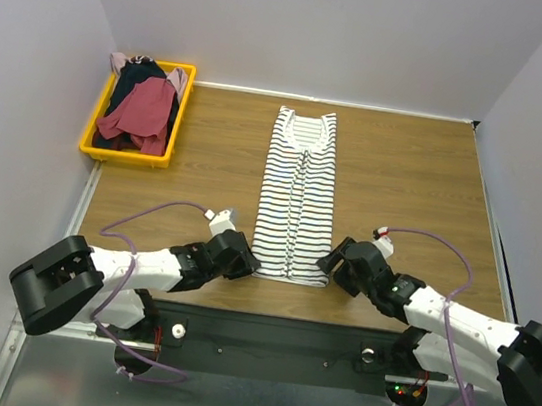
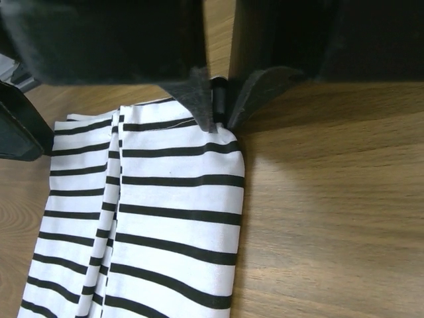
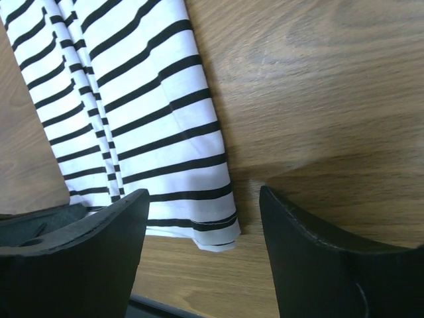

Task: Fold and stack the tank tops
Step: Fold the tank top

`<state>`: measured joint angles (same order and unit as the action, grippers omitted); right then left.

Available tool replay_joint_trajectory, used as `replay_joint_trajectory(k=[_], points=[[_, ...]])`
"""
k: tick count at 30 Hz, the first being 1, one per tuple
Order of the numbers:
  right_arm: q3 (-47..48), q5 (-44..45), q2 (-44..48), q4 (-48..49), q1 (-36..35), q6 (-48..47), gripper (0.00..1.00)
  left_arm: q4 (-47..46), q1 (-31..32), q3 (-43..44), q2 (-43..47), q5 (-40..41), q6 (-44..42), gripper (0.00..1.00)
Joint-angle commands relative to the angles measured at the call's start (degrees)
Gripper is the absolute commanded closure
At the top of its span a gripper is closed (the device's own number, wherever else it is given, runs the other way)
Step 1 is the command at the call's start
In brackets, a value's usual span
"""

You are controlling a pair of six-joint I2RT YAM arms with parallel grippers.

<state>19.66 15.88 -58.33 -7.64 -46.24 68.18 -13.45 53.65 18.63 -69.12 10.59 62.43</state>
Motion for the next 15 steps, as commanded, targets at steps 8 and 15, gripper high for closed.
replay_joint_trajectory(k=[8,15], points=[[-5.15,-3.22,-1.62,-6.78,-1.48,1.15,0.36,5.37,0.49,-2.28,2.94,-3.03,-1.35,0.58],[-8.59,-4.28,0.32,-6.78,-2.71,3.71,0.37,5.37,0.67,-4.22,2.68,-3.82,0.32,0.54]])
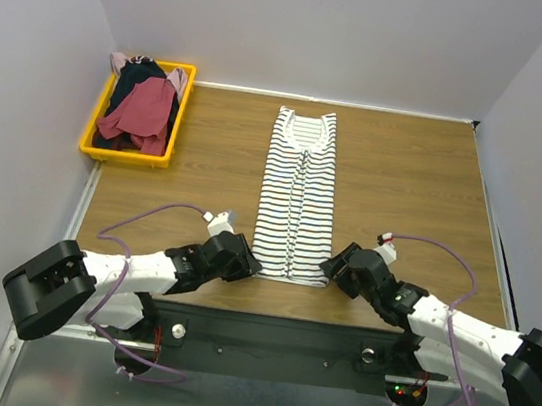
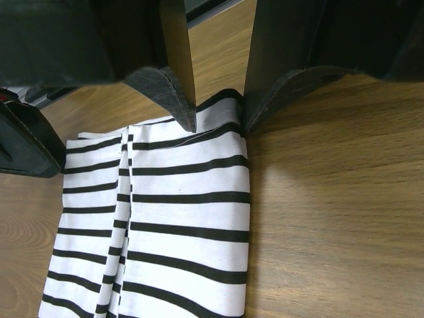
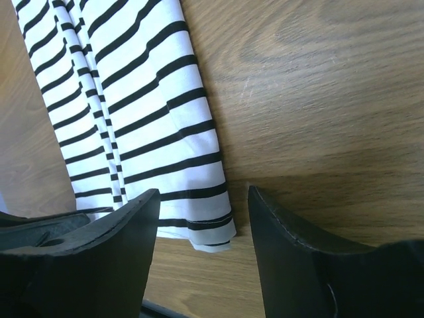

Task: Fold and stack the tank tops
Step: Fold the tank top

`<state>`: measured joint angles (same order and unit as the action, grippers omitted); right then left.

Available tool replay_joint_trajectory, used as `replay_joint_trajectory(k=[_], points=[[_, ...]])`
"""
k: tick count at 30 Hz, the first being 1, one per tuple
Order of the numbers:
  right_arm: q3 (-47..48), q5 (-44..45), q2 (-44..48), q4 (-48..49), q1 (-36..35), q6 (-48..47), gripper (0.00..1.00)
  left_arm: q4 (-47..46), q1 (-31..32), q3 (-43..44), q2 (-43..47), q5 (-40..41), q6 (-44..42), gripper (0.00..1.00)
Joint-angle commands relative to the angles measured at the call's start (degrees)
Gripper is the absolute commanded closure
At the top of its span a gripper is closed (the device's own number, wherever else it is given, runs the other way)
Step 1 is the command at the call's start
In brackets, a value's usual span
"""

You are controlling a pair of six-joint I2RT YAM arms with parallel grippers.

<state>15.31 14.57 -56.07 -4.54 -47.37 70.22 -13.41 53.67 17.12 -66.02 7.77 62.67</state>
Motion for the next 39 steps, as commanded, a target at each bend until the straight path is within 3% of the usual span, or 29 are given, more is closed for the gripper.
replay_joint_trajectory(k=[1,17,20,23,26,27,29,30,34,39], points=[[-4.24,-3.05,-2.63,-9.88,-1.75,1.77,0.38,5.41,0.65,-2.62,-0.51,-0.83,0.17,0.54],[-8.89,-3.85,-3.69,-8.21,-3.87,6.87,0.50,5.50,0.65,-3.50,-1.22,0.49,1.66,0.57],[-8.28,-3.41,-4.13,-8.30,-3.87,5.99,0.58,5.41,0.65,-3.15,-2.09,0.67,1.05,0.63],[-7.58,-2.44,-4.92,-8.30,-3.78,4.85,0.65,5.41,0.65,-2.89,-2.01,0.93,0.52,0.76],[-5.65,-2.09,-6.68,-8.30,-3.78,3.88,0.78,5.50,0.65,-2.01,-2.01,0.76,-0.62,0.85],[-5.12,-2.00,-7.03,-8.30,-3.86,3.53,0.89,5.59,0.65,-1.83,-1.92,0.67,-0.80,0.87],[-3.28,-1.56,-8.08,-8.38,-3.86,1.60,0.96,5.67,0.82,-1.40,-1.75,0.32,-1.41,0.93],[-2.66,-0.95,-8.17,-8.82,-3.87,0.81,1.00,5.76,0.74,-0.87,-1.66,0.14,-1.94,1.00],[0.68,-0.94,-7.21,-12.51,-3.95,-1.92,1.00,6.90,2.14,0.19,-0.43,-0.21,-2.03,1.00],[3.06,-1.12,-1.68,-20.77,-6.32,-2.46,1.00,9.45,8.18,1.07,0.45,0.23,2.00,1.00]])
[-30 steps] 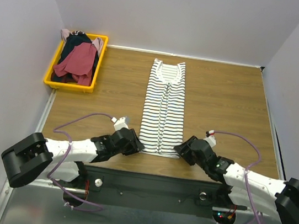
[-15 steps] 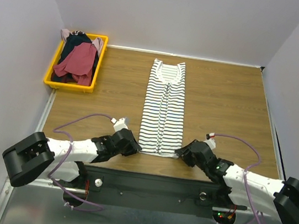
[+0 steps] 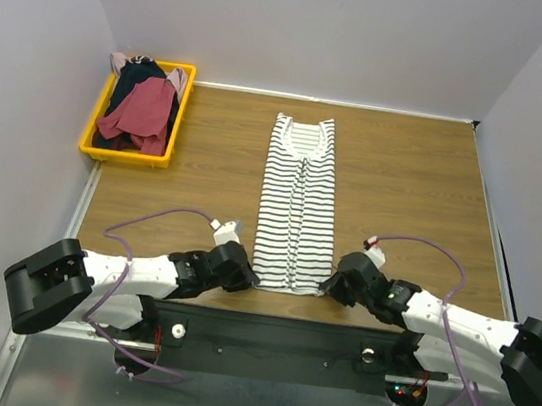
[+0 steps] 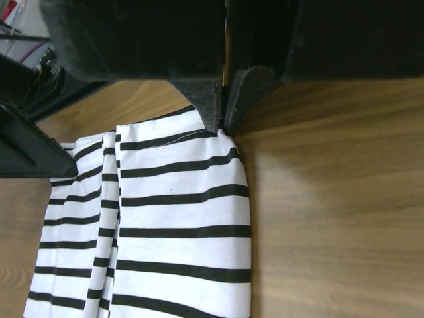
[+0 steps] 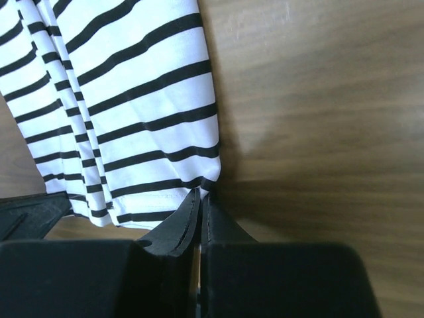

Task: Fold and stack the tank tops
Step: Fold the tank top

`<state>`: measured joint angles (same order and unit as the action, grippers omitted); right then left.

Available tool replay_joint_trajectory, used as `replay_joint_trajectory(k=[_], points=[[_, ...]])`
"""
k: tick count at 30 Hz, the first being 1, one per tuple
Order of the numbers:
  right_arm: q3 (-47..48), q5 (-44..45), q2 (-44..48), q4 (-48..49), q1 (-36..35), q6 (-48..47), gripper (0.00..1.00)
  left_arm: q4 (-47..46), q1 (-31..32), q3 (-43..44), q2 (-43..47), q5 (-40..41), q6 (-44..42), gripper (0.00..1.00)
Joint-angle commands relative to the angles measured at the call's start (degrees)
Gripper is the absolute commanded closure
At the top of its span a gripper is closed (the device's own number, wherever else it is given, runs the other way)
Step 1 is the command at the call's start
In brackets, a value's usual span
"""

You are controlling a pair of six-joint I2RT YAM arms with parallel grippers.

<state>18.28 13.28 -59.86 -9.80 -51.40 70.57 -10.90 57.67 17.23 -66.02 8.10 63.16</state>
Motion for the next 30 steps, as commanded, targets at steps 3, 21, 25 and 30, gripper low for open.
replay_joint_trajectory(k=[3,21,25,30], points=[[0.43,-1.40,5.09,-19.53,-5.46,-0.87,1.00,8.61,9.37,1.22,1.06,0.78,5.48,1.00],[17.31,17.48,0.53,-31.24,-24.55,7.23,1.00,24.61,20.04,11.06,8.98,10.98,13.85,1.00],[21.44,18.71,-0.44,-31.24,-20.08,1.53,1.00,22.77,15.47,11.94,9.15,9.40,9.98,1.00],[24.87,18.98,-3.42,-29.84,-14.88,-4.46,0.99,20.74,9.49,13.26,8.98,7.90,3.83,1.00]])
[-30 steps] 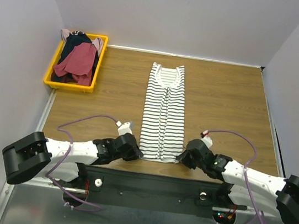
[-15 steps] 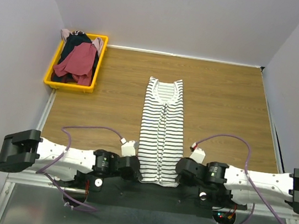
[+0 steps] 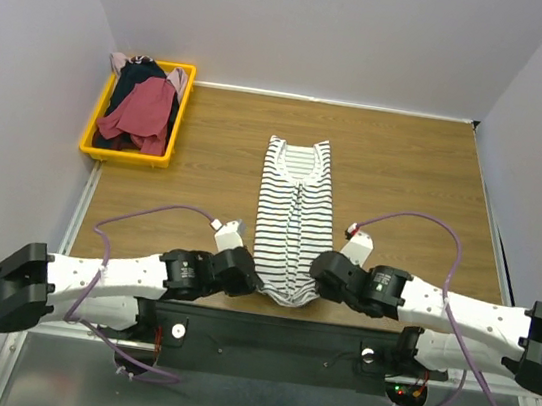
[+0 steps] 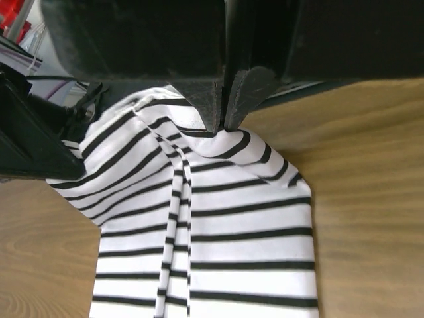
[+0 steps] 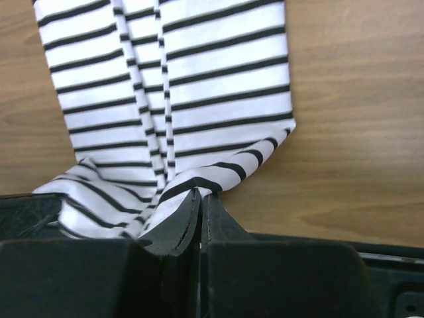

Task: Fold and stack the tank tops
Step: Fold the tank top

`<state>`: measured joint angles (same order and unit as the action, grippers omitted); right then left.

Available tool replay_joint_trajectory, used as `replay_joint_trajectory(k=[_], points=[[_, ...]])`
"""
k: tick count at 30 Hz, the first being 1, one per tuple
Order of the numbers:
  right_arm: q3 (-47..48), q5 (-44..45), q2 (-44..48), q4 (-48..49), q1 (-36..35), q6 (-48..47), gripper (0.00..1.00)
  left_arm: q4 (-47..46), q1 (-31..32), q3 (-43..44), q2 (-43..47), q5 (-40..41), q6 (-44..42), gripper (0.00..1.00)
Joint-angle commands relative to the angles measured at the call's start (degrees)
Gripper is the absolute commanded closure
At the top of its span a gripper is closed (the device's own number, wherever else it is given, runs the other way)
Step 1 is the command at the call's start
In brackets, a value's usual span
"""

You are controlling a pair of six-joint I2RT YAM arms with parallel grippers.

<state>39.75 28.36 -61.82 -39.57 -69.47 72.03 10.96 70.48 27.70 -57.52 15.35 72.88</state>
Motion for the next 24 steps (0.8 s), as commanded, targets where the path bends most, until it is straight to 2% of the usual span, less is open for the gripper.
replay_joint_trajectory(k=[1,4,11,18,24], points=[[3.76,3.64,-2.33,0.63,5.29,-7.07,1.00,-1.55,-4.46,3.32,0.39,0.38,-6.95,1.00],[5.51,2.67,-4.17,3.70,9.60,-13.21,1.00,-2.26,-9.55,5.16,-0.66,-0.06,-10.91,1.00],[10.08,-0.14,-9.97,10.82,18.05,-21.92,0.99,-6.30,-17.12,8.59,-4.97,-2.52,-18.38,1.00],[14.74,-3.13,-16.83,16.71,25.16,-27.55,0.99,-10.70,-24.67,12.81,-12.16,-5.50,-24.36,1.00],[17.02,-5.42,-20.09,20.58,29.56,-29.93,0.99,-14.56,-28.37,15.45,-16.13,-7.18,-26.82,1.00]])
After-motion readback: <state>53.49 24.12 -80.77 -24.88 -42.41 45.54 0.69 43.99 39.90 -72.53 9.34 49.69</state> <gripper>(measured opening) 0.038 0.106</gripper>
